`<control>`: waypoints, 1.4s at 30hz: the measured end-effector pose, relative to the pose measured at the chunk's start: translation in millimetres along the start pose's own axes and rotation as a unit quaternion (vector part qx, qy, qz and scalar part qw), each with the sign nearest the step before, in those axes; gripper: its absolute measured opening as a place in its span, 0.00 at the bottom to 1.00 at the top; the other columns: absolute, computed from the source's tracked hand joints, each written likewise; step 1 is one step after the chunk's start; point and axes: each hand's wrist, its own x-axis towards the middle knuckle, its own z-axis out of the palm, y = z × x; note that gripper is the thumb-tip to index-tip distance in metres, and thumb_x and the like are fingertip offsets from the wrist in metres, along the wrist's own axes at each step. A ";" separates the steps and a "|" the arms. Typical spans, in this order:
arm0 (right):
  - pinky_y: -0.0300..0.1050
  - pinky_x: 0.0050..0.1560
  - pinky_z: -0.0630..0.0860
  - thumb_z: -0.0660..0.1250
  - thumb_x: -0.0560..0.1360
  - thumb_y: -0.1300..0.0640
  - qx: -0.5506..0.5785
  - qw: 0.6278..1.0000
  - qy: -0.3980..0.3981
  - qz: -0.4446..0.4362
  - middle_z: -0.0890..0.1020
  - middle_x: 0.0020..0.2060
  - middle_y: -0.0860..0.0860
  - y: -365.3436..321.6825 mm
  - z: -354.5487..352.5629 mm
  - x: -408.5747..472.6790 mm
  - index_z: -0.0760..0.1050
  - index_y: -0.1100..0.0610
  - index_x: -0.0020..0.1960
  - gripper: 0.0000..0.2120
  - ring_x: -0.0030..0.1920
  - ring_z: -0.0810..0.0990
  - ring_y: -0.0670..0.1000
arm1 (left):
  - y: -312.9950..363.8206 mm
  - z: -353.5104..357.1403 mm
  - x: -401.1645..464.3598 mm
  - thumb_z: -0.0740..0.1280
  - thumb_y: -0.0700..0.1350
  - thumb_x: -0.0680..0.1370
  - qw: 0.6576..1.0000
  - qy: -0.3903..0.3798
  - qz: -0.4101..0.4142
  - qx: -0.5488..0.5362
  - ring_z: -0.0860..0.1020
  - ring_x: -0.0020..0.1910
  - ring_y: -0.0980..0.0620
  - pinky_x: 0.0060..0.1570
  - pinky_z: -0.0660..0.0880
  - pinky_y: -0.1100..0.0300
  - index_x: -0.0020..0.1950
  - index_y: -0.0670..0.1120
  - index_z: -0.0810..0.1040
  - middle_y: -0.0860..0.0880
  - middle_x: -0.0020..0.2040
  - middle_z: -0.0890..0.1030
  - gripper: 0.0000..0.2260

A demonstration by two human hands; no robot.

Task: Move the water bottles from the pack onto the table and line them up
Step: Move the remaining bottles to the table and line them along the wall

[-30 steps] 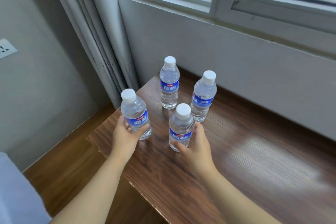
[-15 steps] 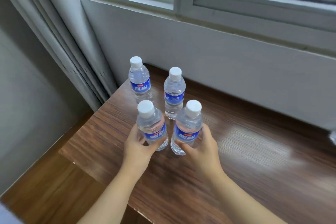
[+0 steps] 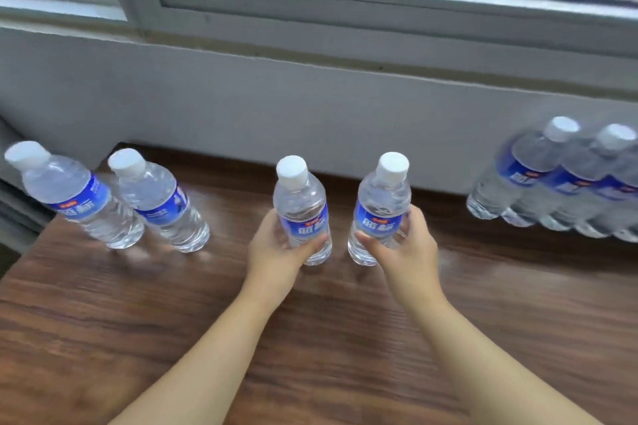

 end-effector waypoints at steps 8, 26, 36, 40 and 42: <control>0.39 0.52 0.77 0.80 0.64 0.56 0.012 0.995 0.093 0.022 0.83 0.48 0.41 27.9 -60.3 49.9 0.72 0.47 0.58 0.27 0.49 0.81 0.38 | 18.0 86.7 43.2 0.79 0.39 0.66 0.998 -0.063 0.025 0.011 0.82 0.51 0.58 0.53 0.77 0.62 0.56 0.48 0.78 0.53 0.50 0.84 0.22; 0.29 0.45 0.70 0.79 0.65 0.57 0.027 0.984 0.171 0.047 0.78 0.45 0.33 58.6 -102.6 108.8 0.70 0.48 0.62 0.30 0.45 0.75 0.26 | 7.5 185.9 94.4 0.80 0.42 0.64 0.989 -0.114 0.061 0.070 0.79 0.55 0.58 0.56 0.77 0.62 0.60 0.48 0.78 0.52 0.56 0.81 0.25; 0.31 0.53 0.71 0.79 0.65 0.57 0.031 0.984 0.171 0.032 0.78 0.49 0.32 60.8 -98.5 109.6 0.69 0.46 0.63 0.31 0.51 0.76 0.30 | 10.0 194.0 103.4 0.78 0.41 0.66 0.983 -0.158 0.060 0.073 0.76 0.56 0.59 0.55 0.75 0.66 0.63 0.46 0.75 0.50 0.61 0.77 0.26; 0.22 0.49 0.69 0.78 0.66 0.60 0.016 0.986 0.166 0.025 0.77 0.48 0.32 66.8 -98.3 106.3 0.70 0.44 0.60 0.28 0.49 0.75 0.26 | 8.7 190.2 104.3 0.77 0.38 0.67 0.984 -0.166 0.035 0.047 0.76 0.60 0.55 0.62 0.74 0.56 0.62 0.47 0.73 0.50 0.60 0.78 0.27; 0.31 0.56 0.72 0.78 0.65 0.60 -0.008 0.985 0.168 0.034 0.78 0.51 0.36 72.6 -95.1 104.0 0.71 0.45 0.60 0.28 0.52 0.77 0.32 | 5.8 189.0 104.9 0.78 0.39 0.66 0.985 -0.166 0.032 0.044 0.76 0.62 0.53 0.64 0.73 0.53 0.63 0.47 0.72 0.50 0.60 0.78 0.28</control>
